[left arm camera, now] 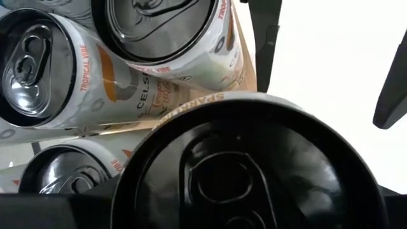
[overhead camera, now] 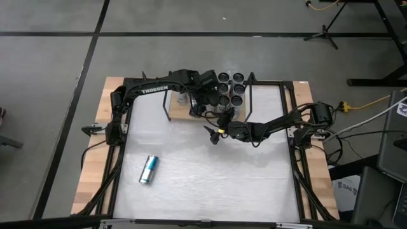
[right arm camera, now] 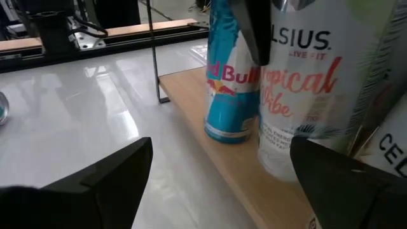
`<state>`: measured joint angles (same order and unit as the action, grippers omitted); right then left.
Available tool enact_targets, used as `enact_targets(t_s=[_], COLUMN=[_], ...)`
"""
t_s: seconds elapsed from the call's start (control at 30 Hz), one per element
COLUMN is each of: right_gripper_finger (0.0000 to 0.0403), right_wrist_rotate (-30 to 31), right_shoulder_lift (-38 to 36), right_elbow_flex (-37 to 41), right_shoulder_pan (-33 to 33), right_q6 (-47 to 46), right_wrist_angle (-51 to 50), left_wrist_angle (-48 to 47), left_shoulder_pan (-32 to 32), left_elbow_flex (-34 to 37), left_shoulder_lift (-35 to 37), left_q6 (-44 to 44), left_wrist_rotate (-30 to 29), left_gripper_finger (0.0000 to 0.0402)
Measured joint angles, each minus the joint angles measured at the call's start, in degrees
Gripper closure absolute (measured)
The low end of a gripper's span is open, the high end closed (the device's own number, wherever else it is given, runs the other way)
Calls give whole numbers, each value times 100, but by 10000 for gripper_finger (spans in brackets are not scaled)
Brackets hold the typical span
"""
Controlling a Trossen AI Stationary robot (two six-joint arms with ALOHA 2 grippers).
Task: Place canned beverage on shelf
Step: Put the white soda can aligned with the other white soda can on the shelf
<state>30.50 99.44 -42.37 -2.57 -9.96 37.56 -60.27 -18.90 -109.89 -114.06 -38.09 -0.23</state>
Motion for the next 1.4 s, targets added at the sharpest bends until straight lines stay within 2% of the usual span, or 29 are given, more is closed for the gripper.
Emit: enact_targets(t_s=[0.63, 1.4], right_gripper_finger=[40, 40], right_wrist_rotate=[-4, -8], right_shoulder_lift=[4, 7], right_elbow_flex=[0, 0], right_shoulder_pan=[0, -2], right_q6=[0, 2], right_wrist_angle=[-2, -4], left_wrist_angle=[62, 129], left_shoulder_pan=[7, 20], left_elbow_flex=[0, -2], left_shoulder_lift=[0, -4], left_q6=[50, 44], left_wrist_rotate=[-4, -7], left_gripper_finger=[141, 94])
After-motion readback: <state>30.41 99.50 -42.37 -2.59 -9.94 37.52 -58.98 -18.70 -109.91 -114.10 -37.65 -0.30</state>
